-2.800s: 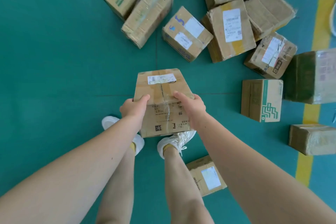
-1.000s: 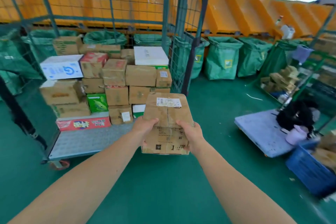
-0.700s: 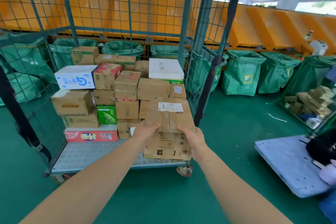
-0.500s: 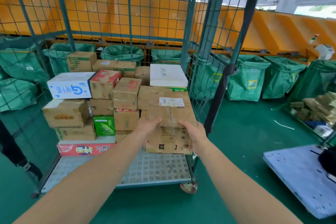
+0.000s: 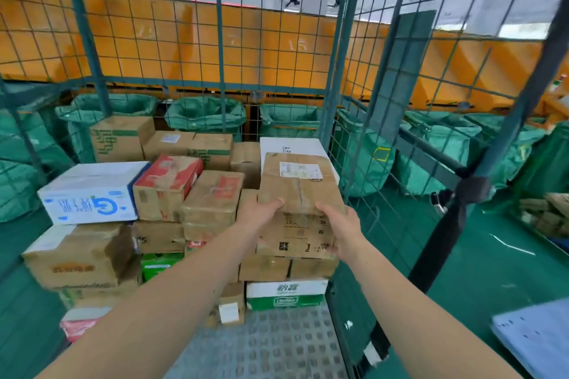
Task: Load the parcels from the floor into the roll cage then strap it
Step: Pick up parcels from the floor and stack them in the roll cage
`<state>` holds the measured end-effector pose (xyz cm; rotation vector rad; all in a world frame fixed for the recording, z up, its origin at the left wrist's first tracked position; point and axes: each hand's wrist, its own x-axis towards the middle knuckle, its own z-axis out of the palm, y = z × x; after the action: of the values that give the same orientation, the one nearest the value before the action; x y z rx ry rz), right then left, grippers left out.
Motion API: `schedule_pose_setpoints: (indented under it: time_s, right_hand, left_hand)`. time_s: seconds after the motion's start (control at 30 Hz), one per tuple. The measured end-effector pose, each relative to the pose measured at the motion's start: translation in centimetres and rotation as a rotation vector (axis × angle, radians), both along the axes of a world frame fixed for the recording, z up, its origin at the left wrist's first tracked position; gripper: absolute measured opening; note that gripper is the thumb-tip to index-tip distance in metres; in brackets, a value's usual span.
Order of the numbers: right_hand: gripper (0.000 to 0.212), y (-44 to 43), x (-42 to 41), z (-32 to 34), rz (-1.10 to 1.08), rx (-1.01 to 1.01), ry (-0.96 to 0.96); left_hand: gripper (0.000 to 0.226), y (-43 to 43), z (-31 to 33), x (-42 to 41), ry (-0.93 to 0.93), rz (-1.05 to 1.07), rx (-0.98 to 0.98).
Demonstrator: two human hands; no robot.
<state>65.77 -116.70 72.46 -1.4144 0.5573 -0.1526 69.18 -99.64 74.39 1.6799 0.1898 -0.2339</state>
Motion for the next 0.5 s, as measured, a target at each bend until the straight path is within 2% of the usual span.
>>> schedule_pose_setpoints:
  time_s: [0.07,0.17,0.3,0.33,0.4,0.5]
  right_hand:
    - [0.059,-0.4,3.4,-0.2,0.006,0.003,0.002]
    - [0.058,-1.3,9.0,-0.7,0.028,0.008,-0.005]
    - [0.092,-3.5,17.5,-0.7,0.040,-0.010,0.016]
    - [0.088,-4.3,19.8,-0.6,0.045,-0.009,0.021]
    - [0.065,-6.3,24.4,-0.6,0.033,0.007,0.028]
    - [0.052,-9.3,31.0,-0.5,0.033,0.005,0.039]
  left_hand:
    - [0.061,-0.5,-0.3,3.4,-0.007,0.005,0.000]
    - [0.049,-1.4,-0.7,8.5,-0.031,0.025,0.003]
    - [0.043,-3.8,-1.0,16.7,-0.016,0.057,-0.001]
    - [0.040,-4.6,-1.1,18.9,-0.013,0.060,0.010]
    - [0.039,-6.4,-1.2,23.5,-0.008,0.068,0.024]
    - [0.037,-9.5,-1.2,30.1,-0.001,0.071,0.011]
